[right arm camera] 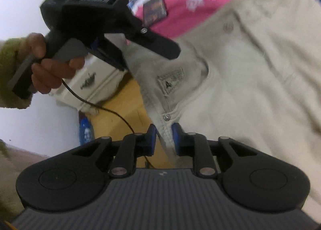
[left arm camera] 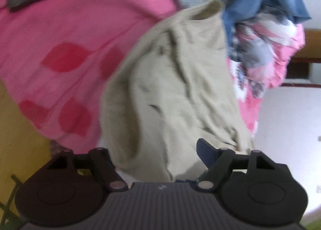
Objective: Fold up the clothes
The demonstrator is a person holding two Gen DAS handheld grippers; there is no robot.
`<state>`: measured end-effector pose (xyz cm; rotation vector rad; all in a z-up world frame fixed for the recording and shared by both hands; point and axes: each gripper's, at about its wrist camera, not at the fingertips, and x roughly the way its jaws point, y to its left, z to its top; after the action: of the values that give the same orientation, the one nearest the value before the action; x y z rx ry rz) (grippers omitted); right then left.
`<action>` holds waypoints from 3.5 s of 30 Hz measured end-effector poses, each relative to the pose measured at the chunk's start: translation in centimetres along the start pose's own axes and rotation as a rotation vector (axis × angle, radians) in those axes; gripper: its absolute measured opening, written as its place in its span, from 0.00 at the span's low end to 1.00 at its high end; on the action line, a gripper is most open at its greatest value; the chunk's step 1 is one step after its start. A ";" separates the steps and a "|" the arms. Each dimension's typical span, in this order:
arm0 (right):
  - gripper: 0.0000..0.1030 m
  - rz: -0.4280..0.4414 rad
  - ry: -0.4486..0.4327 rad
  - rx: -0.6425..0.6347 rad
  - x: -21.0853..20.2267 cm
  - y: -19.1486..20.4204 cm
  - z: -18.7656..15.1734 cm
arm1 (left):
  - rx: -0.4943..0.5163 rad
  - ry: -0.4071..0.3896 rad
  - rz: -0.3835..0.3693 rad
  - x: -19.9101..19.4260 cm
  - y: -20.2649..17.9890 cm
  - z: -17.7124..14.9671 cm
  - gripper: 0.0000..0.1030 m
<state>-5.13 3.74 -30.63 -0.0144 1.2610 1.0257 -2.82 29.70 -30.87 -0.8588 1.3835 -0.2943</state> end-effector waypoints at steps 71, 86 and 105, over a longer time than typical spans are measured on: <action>0.46 -0.375 0.089 -0.248 1.4 -17.2 24.1 | 0.596 -0.087 0.202 3.0 -3.4 9.6 0.53; 0.07 -0.248 -0.089 -0.157 -1.3 -15.7 23.5 | 0.570 -0.249 0.139 1.1 -4.8 8.8 0.03; 0.37 -0.286 -0.170 -0.089 2.2 -16.2 22.5 | 0.429 -0.207 0.195 0.8 -0.7 9.2 0.23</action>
<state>22.41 7.52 -32.35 -0.1685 1.0237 0.8160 6.11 31.94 -31.45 -0.3843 1.1426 -0.3260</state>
